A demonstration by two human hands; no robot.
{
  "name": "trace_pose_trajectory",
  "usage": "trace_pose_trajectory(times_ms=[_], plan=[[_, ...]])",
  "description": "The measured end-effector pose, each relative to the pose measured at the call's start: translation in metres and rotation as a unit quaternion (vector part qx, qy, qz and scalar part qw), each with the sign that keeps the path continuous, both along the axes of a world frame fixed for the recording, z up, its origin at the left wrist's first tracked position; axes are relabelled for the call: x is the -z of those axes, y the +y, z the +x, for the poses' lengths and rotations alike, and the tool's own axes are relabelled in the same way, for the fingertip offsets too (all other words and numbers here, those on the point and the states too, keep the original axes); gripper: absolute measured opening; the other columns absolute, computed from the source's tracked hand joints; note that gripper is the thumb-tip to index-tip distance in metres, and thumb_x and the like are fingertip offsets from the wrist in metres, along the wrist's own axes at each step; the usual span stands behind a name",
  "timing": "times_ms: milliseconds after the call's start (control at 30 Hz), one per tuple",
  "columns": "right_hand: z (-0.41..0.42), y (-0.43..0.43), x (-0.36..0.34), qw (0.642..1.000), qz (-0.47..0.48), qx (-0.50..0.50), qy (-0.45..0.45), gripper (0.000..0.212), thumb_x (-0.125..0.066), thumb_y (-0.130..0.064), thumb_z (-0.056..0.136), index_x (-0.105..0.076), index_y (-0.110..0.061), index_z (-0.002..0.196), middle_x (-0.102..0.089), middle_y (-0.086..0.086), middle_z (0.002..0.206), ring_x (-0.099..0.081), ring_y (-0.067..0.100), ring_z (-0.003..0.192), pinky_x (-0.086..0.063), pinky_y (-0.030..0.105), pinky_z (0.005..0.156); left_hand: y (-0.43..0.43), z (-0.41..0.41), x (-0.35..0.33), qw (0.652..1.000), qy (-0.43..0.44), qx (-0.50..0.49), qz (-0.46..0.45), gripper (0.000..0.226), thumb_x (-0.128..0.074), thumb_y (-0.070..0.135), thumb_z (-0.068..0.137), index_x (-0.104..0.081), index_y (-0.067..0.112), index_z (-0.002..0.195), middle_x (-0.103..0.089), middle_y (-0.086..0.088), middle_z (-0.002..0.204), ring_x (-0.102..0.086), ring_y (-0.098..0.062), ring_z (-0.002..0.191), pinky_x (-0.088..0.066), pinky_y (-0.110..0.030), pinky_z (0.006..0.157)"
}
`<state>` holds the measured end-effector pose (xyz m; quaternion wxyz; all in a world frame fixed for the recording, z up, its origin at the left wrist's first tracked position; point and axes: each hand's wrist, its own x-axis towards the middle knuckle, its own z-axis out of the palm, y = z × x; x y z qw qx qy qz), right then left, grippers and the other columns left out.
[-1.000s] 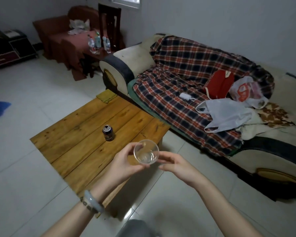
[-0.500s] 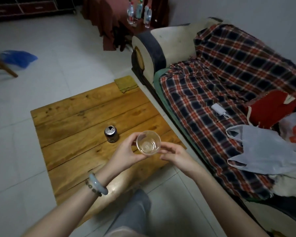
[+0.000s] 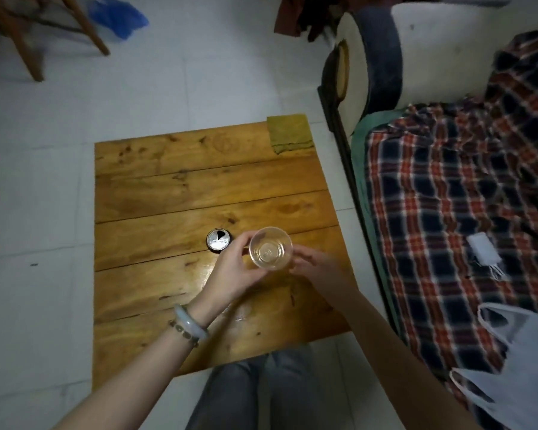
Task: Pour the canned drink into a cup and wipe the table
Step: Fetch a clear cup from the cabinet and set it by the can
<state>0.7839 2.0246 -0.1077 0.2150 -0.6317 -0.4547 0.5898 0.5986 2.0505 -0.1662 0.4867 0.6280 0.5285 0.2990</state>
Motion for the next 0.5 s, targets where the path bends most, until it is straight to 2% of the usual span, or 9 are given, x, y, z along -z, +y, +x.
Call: trace_pose_trajectory(times_ms=[100, 167, 233, 333, 400, 500], plan=[[0.009, 0.025, 0.022, 1.0, 0.0, -0.019, 0.024, 0.031, -0.045, 0.009, 0.088, -0.057, 0.006, 0.117, -0.061, 0.023, 0.115, -0.059, 0.017, 0.086, -0.042, 0.004, 0.071, 0.01, 0.01, 0.023, 0.999, 0.006, -0.039, -0.021, 0.06, -0.083, 0.032, 0.062, -0.05, 0.052, 0.109, -0.058, 0.033, 0.111, -0.056, 0.007, 0.103, -0.04, -0.006, 0.083], [0.012, 0.039, 0.038, 0.999, -0.01, -0.019, 0.042, 0.034, -0.044, 0.014, 0.086, -0.056, 0.008, 0.117, -0.06, 0.025, 0.118, -0.058, 0.021, 0.097, -0.043, 0.012, 0.08, 0.017, 0.016, 0.04, 0.997, 0.009, -0.069, -0.033, 0.061, -0.084, 0.026, 0.063, -0.05, 0.051, 0.107, -0.059, 0.032, 0.11, -0.056, 0.008, 0.103, -0.041, -0.007, 0.083], [0.014, 0.051, 0.054, 0.998, -0.021, -0.022, 0.062, 0.038, -0.043, 0.017, 0.084, -0.054, 0.009, 0.12, -0.058, 0.024, 0.121, -0.058, 0.016, 0.099, -0.043, 0.016, 0.085, 0.021, 0.022, 0.06, 0.995, 0.008, -0.094, -0.041, 0.062, -0.084, 0.024, 0.063, -0.051, 0.048, 0.109, -0.06, 0.027, 0.111, -0.056, 0.007, 0.105, -0.042, -0.009, 0.086], [0.017, 0.068, 0.083, 0.995, -0.035, -0.018, 0.095, 0.045, -0.041, 0.023, 0.081, -0.049, 0.012, 0.124, -0.054, 0.03, 0.124, -0.055, 0.002, 0.087, -0.045, 0.007, 0.074, 0.029, 0.033, 0.09, 0.992, 0.016, -0.115, -0.058, 0.063, -0.085, 0.02, 0.064, -0.054, 0.032, 0.117, -0.062, 0.016, 0.114, -0.058, 0.0, 0.107, -0.045, -0.016, 0.09], [0.019, 0.077, 0.109, 0.994, -0.057, -0.001, 0.098, 0.047, -0.04, 0.023, 0.081, -0.048, 0.011, 0.125, -0.055, 0.03, 0.122, -0.054, 0.004, 0.085, -0.046, 0.011, 0.072, 0.031, 0.039, 0.111, 0.988, 0.022, -0.134, -0.076, 0.062, -0.085, 0.017, 0.066, -0.054, 0.022, 0.12, -0.062, 0.013, 0.113, -0.059, 0.0, 0.106, -0.046, -0.018, 0.091], [0.022, 0.087, 0.152, 0.993, -0.084, 0.008, 0.087, 0.046, -0.041, 0.021, 0.082, -0.052, 0.004, 0.123, -0.057, 0.016, 0.111, -0.054, 0.008, 0.087, -0.045, 0.019, 0.078, 0.035, 0.046, 0.142, 0.982, 0.021, -0.161, -0.093, 0.06, -0.086, 0.017, 0.066, -0.054, 0.025, 0.117, -0.061, 0.02, 0.108, -0.057, 0.009, 0.101, -0.047, -0.016, 0.088]])
